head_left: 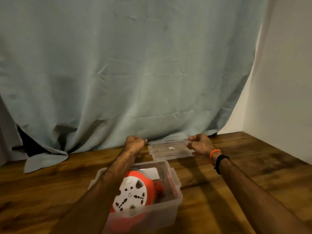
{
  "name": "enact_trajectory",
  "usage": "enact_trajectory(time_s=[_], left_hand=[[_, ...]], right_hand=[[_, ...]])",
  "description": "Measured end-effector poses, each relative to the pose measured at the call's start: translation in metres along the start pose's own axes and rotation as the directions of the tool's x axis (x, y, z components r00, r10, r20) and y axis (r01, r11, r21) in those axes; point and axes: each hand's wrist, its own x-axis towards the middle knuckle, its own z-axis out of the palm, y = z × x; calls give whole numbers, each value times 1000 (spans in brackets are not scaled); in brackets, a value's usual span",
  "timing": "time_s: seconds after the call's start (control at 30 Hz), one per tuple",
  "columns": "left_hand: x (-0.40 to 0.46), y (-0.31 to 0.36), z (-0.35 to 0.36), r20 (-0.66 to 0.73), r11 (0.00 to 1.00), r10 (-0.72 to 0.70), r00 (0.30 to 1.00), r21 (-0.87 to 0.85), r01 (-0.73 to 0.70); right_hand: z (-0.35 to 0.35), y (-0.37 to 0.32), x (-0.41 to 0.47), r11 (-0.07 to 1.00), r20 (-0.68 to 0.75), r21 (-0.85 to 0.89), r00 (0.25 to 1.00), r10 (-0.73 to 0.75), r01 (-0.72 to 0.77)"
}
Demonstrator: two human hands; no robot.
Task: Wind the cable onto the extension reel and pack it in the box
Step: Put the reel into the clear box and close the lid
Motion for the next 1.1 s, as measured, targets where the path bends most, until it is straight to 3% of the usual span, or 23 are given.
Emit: enact_trajectory(time_s=[0.37,0.53,0.7,0.93,1.1], left_hand=[[96,-15,77,171,970,-221,960,144,198],[121,-18,90,211,917,-341,916,290,274],[133,-18,98,247,888,-422,872,304,344],[130,-15,93,266,912,-391,881,244,331],[110,3,51,197,950,-292,936,174,259]], right_hand=[[-1,62,118,959,-111,-270,992,55,-83],[7,74,151,955,-131,-271,988,85,-118],[15,79,166,943,-128,-299,985,113,-147],[15,73,161,966,-153,-206,980,125,-155],[7,49,139,989,-181,-90,979,97,-114]])
